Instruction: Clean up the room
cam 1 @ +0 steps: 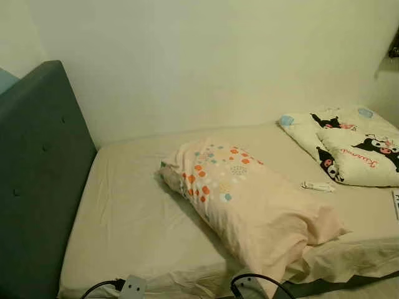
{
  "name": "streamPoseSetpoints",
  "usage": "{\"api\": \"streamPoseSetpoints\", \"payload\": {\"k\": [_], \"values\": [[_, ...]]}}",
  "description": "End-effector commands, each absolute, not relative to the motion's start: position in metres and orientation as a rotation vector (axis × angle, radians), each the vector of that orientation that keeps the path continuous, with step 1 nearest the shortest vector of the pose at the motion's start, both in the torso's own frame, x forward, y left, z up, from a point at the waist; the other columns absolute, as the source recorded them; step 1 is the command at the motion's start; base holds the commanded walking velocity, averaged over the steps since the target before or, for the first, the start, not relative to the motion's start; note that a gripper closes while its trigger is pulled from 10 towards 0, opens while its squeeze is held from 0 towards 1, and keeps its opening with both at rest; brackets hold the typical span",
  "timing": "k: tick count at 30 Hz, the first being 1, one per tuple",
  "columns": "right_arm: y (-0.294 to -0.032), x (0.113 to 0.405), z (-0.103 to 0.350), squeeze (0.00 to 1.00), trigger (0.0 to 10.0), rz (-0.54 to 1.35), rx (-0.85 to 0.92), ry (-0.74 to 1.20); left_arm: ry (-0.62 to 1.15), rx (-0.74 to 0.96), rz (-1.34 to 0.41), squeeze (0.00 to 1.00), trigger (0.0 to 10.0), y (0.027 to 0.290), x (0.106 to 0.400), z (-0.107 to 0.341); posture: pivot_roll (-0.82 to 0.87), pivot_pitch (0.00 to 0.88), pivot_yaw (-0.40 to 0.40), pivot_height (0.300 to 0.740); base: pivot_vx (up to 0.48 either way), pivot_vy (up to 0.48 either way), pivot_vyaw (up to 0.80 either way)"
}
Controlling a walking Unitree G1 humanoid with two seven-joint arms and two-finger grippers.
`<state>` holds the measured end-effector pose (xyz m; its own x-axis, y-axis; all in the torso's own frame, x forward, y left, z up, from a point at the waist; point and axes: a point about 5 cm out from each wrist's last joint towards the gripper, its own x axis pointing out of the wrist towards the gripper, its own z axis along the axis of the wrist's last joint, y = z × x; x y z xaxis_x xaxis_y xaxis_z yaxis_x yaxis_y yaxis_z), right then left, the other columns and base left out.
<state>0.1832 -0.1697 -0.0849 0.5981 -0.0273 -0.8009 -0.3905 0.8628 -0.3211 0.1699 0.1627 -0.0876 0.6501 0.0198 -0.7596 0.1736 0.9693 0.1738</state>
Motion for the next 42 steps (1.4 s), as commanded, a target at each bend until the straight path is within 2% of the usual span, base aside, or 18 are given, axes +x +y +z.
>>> {"api": "streamPoseSetpoints", "payload": {"k": [1,21,29,36,42], "values": [[-0.170,0.180,-0.087,0.00,10.0,0.217,-0.501,0.929,0.883,0.249,-0.079,0.00,10.0,0.167,0.167,-0.089,-0.04,0.000,0.010,0.727,0.000,0.000,0.00],[-0.173,0.169,-0.091,0.00,10.0,0.247,-0.507,0.959,0.884,0.273,-0.120,0.00,10.0,0.163,0.165,-0.090,-0.06,0.000,0.010,0.727,0.000,0.000,0.00],[-0.174,0.163,-0.094,0.00,10.0,0.276,-0.525,0.977,0.873,0.274,-0.115,0.00,10.0,0.164,0.166,-0.089,-0.03,0.000,-0.012,0.727,0.000,0.000,0.00],[-0.165,0.168,-0.092,0.00,10.0,0.302,-0.520,0.954,0.899,0.296,-0.123,0.00,10.0,0.167,0.157,-0.093,-0.02,0.000,-0.014,0.727,0.000,0.000,0.00],[-0.165,0.165,-0.094,0.00,10.0,0.322,-0.539,0.974,0.874,0.281,-0.110,0.00,10.0,0.167,0.161,-0.091,-0.01,0.000,-0.018,0.727,0.000,0.000,0.00]]}}
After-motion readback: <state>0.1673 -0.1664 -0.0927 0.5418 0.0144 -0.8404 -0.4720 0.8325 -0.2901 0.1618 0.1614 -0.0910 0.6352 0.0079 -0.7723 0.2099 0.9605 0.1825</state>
